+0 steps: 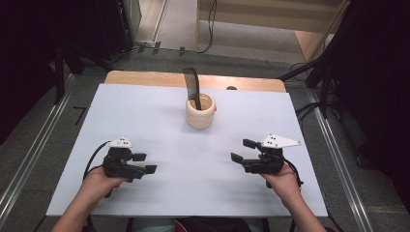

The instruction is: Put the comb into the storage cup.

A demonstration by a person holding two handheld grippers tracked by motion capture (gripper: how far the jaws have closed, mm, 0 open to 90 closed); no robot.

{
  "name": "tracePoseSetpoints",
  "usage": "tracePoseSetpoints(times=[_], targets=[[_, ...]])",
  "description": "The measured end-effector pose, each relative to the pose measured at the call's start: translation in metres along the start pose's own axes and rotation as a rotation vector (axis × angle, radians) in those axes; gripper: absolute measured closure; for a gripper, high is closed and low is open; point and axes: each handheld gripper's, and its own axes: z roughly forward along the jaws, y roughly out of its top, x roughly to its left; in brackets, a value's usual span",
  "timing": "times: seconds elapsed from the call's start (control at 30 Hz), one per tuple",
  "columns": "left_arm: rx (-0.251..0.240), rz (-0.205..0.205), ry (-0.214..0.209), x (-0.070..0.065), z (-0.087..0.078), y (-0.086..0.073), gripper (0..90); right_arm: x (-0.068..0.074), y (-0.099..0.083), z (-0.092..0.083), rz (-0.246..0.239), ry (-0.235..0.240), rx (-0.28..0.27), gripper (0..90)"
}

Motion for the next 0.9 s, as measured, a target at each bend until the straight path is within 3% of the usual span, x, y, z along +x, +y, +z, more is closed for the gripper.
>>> tracePoseSetpoints(times=[0.9], targets=[[-0.013,-0.002,-0.014,-0.001,-0.001,0.0,29.1,-0.009,-0.027,-0.027,0.03,-0.046,0.02,20.7]])
